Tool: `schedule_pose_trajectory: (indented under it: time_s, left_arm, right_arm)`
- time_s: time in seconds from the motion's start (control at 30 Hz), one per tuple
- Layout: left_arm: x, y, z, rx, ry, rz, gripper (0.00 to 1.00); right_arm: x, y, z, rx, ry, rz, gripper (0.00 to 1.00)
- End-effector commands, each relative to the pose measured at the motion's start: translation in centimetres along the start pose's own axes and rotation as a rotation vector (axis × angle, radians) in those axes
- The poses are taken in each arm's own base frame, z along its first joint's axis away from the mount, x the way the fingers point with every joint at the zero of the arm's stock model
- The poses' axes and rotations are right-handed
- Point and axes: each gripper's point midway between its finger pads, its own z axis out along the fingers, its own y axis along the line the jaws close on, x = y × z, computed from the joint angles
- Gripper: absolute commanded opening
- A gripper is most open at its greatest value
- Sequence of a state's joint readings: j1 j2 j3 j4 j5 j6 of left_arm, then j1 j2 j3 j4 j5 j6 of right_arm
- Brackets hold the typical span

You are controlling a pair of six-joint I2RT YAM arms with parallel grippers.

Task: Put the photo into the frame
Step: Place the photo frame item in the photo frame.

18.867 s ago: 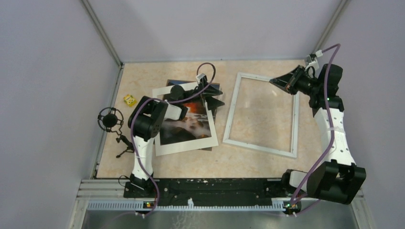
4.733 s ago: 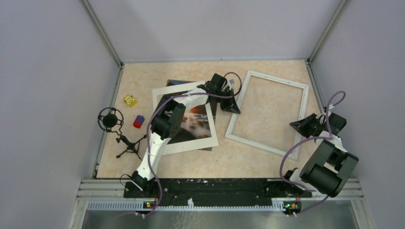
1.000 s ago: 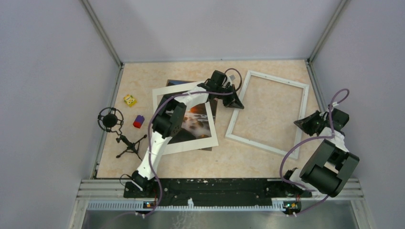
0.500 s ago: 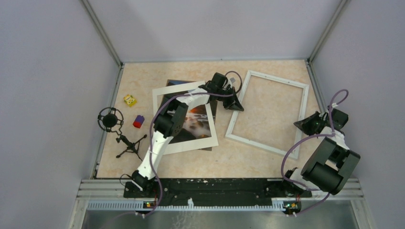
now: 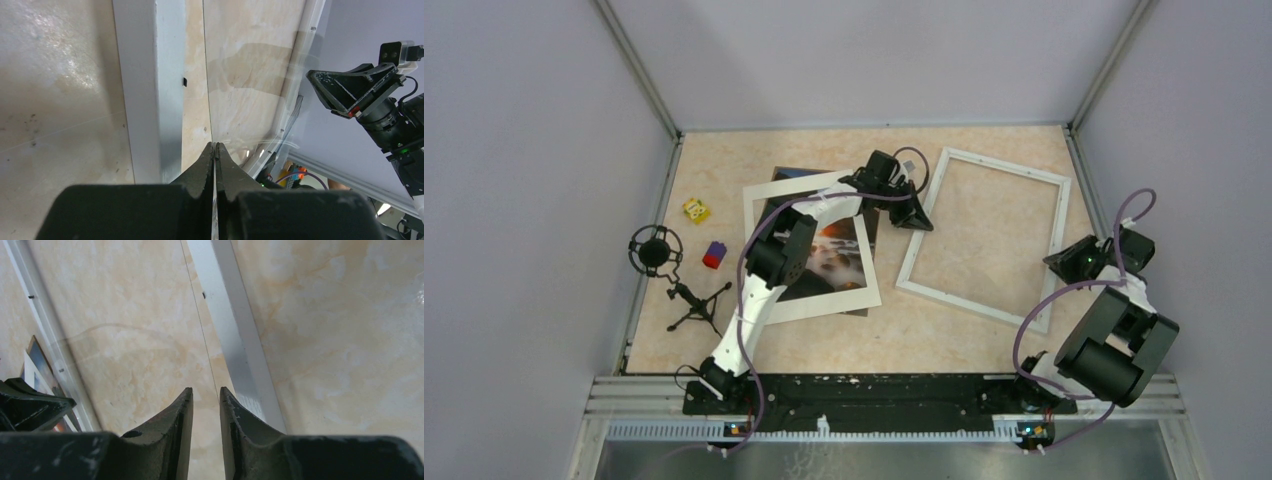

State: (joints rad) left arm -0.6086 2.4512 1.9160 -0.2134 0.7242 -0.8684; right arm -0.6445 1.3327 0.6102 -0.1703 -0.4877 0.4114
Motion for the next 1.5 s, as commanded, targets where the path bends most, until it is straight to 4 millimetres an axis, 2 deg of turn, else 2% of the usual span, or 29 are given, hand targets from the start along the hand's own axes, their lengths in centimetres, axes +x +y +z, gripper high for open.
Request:
schedule_pose_trajectory:
  time_s: [0.0,0.13,0.3,0.47,0.6,0.83,1.1,1.2,1.23,1.4,1.47]
  left_arm:
    - [-1.9,-0.6,-0.4,0.005,-0.048,0.039,0.09]
    - [-2.1,-0.5,-0.6,-0.016,-0.053,0.047,0.11]
    - [-1.7,-0.2,-0.3,-0.023,-0.040,0.042,0.16]
    - [-0.9,-0.2,0.4,-0.027,-0.021,0.040,0.25]
    - [-0.9,-0.2,0.2,-0.081,-0.033,0.072,0.35]
    - [-1.2,-0.5,-1.0,-0.169,-0.070,0.113,0.61]
    - [-0.9,-0.6,-1.7,-0.272,-0.095,0.157,0.72]
    - [-0.8,-0.1,-1.9,-0.378,-0.112,0.192,0.87]
    - [-0.8,0.1,-2.0,-0.399,-0.113,0.197,0.89]
    - [-0.9,-0.4,-2.6,-0.455,-0.134,0.233,0.93]
    - [-0.7,-0.9,-2.6,-0.459,-0.139,0.245,0.98]
  right_arm:
    - [-2.7,-0.1,-0.3,0.043,-0.064,-0.032,0.29]
    - [-3.1,-0.2,-0.4,0.057,-0.075,-0.033,0.33]
    - [-3.5,-0.1,-0.5,0.064,-0.081,-0.028,0.34]
    - [-4.3,0.3,-1.1,0.072,-0.106,-0.040,0.37]
    - [-4.8,0.8,-1.7,0.089,-0.127,-0.065,0.42]
    - [-4.7,1.9,-1.8,0.091,-0.130,-0.116,0.42]
    - [-4.2,2.8,-1.5,0.065,-0.122,-0.141,0.42]
    - [-3.8,3.3,-1.3,0.038,-0.113,-0.144,0.42]
    - [-3.7,3.4,-1.3,0.031,-0.114,-0.145,0.42]
    - [-3.3,3.5,-1.0,0.011,-0.106,-0.141,0.42]
    - [-3.2,3.5,-1.0,0.007,-0.102,-0.140,0.42]
